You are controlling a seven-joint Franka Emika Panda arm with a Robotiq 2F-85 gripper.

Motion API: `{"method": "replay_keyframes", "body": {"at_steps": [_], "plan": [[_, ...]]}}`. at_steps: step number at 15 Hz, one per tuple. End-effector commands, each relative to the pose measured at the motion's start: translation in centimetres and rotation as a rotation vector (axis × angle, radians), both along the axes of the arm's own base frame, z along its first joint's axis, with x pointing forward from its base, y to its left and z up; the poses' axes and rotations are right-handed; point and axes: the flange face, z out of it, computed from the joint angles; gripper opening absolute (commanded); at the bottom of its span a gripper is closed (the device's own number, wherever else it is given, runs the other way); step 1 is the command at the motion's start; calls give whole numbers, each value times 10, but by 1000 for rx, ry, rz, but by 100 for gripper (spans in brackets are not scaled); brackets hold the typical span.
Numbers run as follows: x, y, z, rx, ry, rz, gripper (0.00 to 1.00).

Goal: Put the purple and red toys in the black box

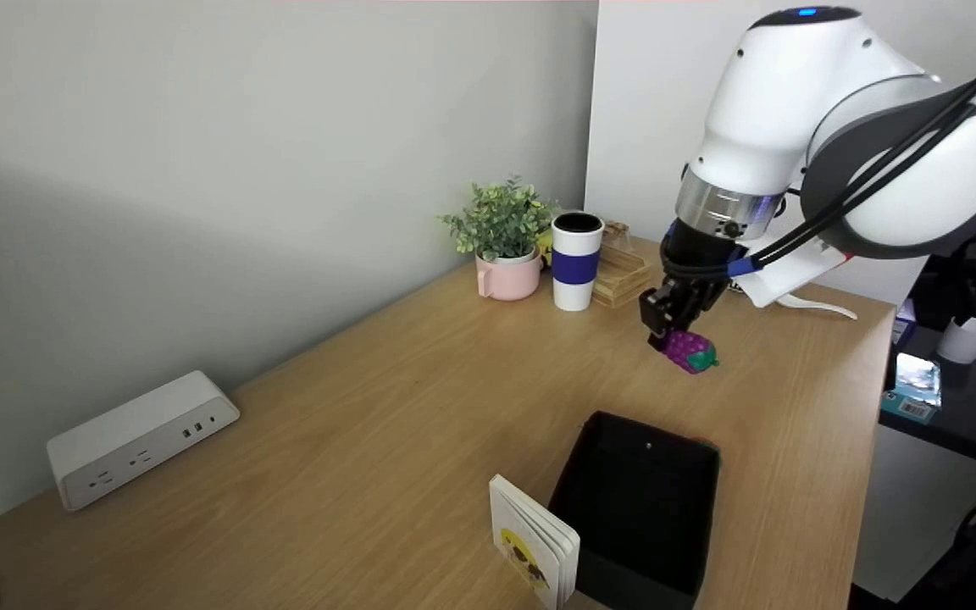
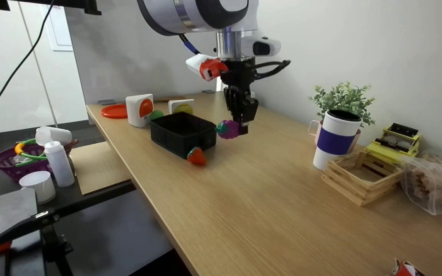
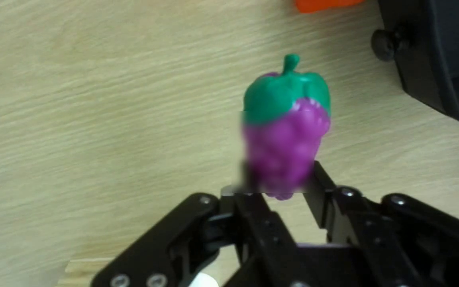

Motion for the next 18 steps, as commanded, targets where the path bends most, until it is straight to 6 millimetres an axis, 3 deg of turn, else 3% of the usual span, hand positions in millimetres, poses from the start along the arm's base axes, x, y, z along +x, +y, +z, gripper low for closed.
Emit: {"method": "replay_keyframes", "body": {"at_steps": [1,6,18], "plan": [[-6,14,29,-40,-39,27,8],[-3,39,41,-36,-72,93,8],[-1,113,7,35,-29,339,8]]}}
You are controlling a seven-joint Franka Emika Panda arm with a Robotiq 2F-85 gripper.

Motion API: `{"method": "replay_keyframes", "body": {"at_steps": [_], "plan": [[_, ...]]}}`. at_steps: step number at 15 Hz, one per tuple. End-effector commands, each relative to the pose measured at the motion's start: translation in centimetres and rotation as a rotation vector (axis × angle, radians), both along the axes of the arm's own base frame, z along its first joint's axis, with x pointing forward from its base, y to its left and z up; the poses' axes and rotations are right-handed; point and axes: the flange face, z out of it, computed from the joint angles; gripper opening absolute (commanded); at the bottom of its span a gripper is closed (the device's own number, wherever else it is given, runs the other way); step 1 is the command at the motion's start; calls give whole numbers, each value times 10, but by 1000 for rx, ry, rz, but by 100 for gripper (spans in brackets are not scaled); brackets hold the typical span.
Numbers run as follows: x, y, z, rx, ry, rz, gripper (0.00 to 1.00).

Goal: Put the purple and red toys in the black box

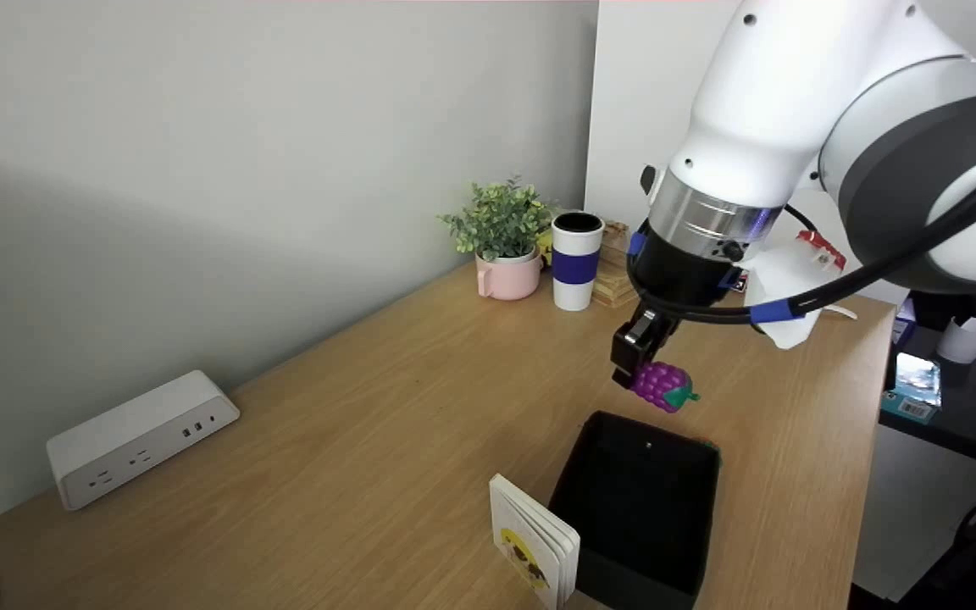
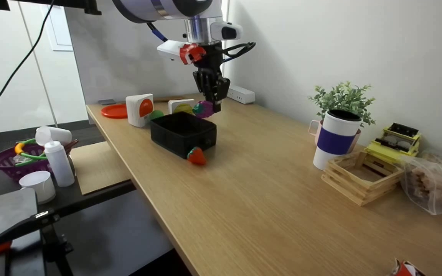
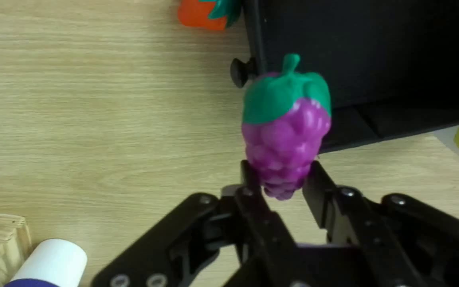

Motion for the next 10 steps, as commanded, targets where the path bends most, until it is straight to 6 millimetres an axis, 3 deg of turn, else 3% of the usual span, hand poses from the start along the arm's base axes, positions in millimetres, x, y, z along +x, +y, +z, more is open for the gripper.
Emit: {"method": "replay_keyframes", "body": {"at_steps": [1,10], "plan": [[9,16,-15,29,16,73,8],[17,23,-69,63,115,140,8]]}}
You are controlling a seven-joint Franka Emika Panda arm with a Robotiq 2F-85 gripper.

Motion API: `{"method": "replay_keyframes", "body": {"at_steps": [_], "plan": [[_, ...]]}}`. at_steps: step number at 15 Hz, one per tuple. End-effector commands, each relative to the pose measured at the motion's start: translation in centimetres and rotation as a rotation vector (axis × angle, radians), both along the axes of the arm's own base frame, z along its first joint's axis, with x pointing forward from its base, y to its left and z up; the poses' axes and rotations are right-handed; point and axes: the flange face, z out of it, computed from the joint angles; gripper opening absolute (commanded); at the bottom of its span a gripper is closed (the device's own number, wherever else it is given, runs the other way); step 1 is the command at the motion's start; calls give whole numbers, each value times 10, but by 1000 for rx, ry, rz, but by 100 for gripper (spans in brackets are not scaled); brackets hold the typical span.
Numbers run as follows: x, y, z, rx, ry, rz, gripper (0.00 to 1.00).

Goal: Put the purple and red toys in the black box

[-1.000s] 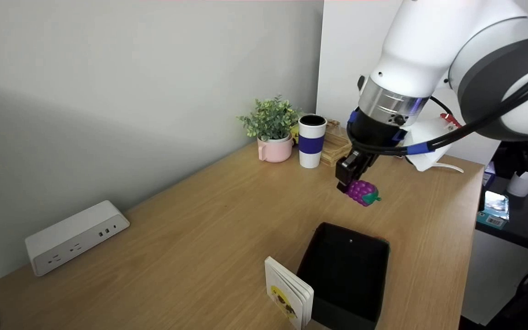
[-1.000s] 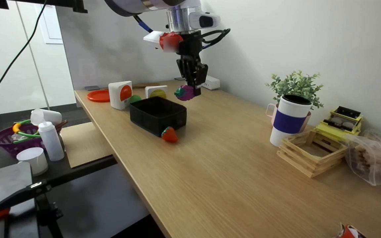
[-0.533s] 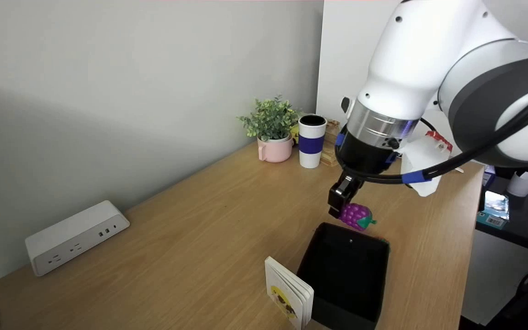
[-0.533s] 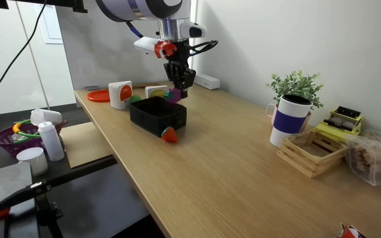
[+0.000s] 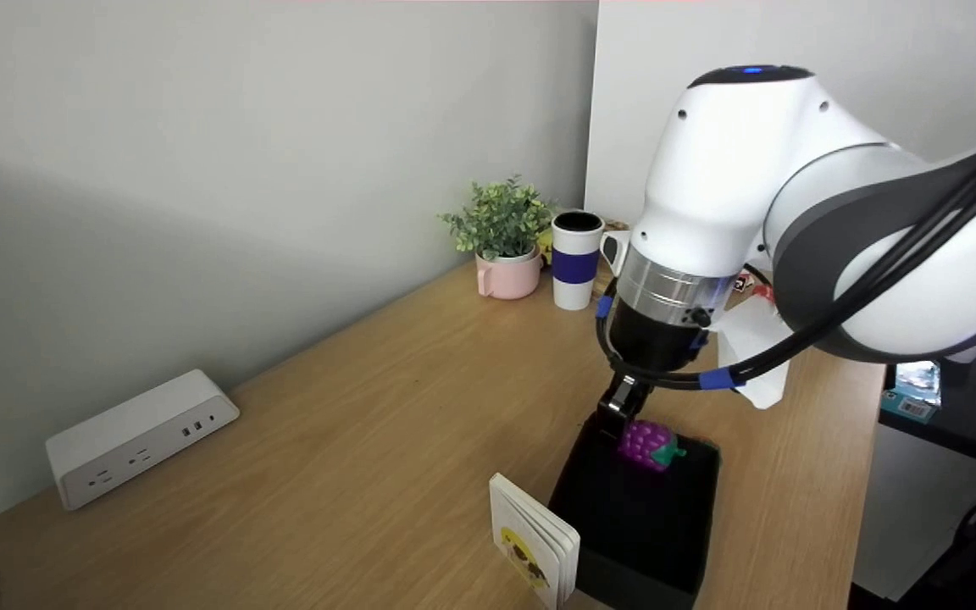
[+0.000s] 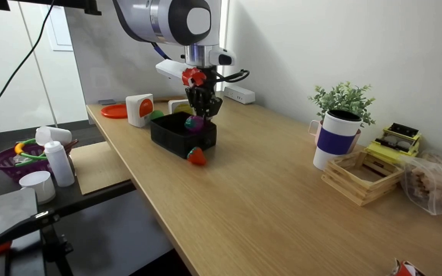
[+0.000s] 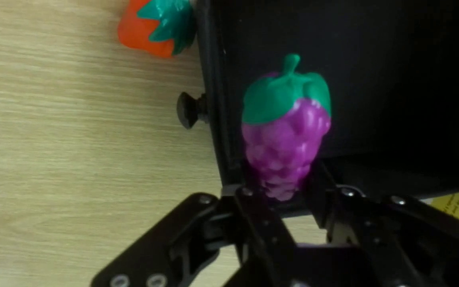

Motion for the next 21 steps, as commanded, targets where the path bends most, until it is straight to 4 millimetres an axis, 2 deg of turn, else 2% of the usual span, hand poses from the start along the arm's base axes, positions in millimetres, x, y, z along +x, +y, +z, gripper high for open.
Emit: {"method": "replay_keyframes", "body": {"at_steps": [1,5,6,7,10,13,15,21], "plan": [[10,-1,-21,15,35,25,8],[12,2,-38,5,63,37,9],[13,3,-39,6,63,38,18],[13,4,-41,6,67,37,54],[15,4,-41,5,62,35,71],[16,4,-37,5,56,34,93],[17,5,-34,4,50,34,100],[19,6,-22,-1,27,35,100]]}}
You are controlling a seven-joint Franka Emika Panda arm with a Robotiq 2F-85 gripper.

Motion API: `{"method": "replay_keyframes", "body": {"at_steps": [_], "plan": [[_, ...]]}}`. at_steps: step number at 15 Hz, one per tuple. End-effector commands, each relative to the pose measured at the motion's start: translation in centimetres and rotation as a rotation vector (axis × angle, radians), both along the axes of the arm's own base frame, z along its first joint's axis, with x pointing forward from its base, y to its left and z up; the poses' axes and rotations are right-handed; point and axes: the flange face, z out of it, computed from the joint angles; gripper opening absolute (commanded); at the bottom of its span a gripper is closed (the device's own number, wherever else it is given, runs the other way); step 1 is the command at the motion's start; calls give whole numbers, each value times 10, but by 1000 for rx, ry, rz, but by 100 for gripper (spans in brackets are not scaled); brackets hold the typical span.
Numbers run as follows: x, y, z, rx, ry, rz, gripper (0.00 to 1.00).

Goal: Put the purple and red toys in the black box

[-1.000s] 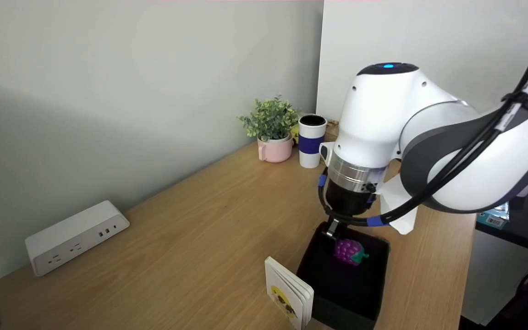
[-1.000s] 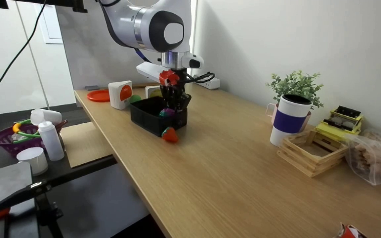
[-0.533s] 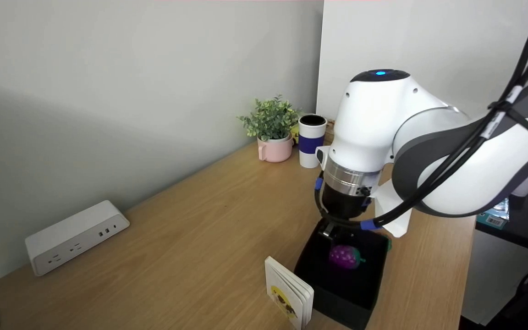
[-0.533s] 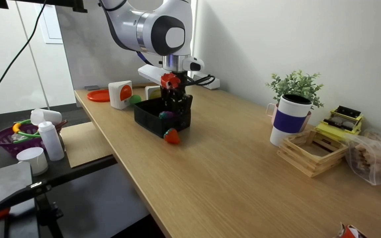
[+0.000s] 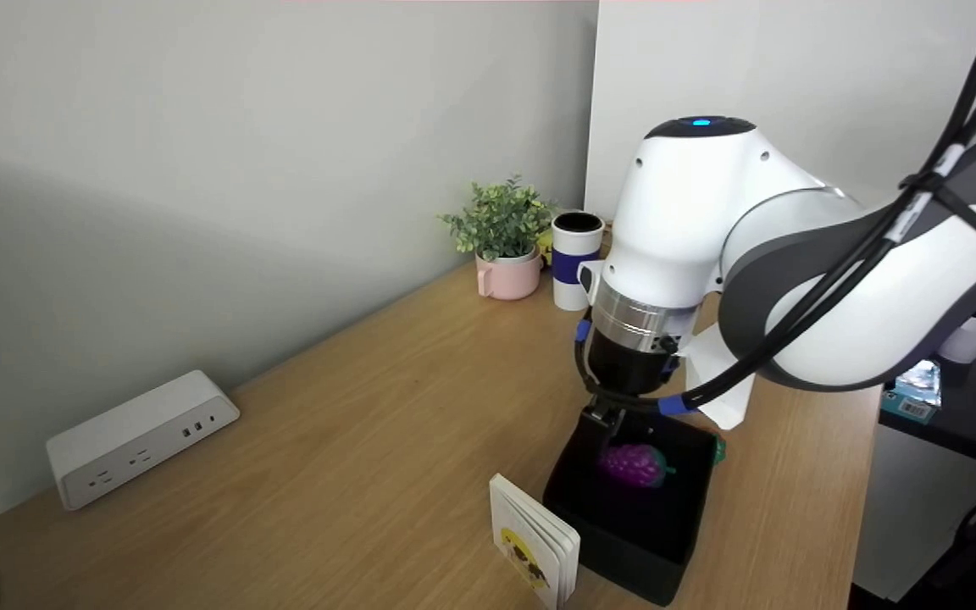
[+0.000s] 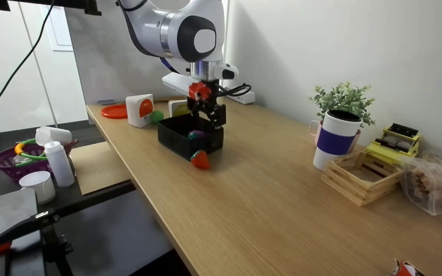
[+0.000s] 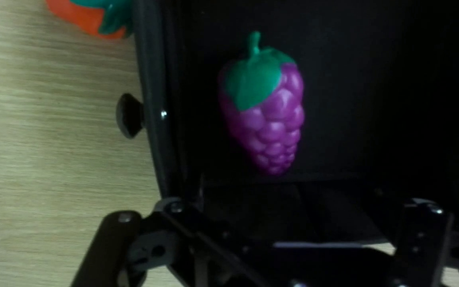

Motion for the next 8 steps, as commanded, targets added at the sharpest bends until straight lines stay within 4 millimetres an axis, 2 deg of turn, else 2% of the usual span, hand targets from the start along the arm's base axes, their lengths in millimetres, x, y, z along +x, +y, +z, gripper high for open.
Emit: {"method": "replay_keyframes", "body": {"at_steps": [1,8], "plan": [[2,1,12,-6,-4,13,100],[-7,-3,40,-18,-46,-7,100]]}}
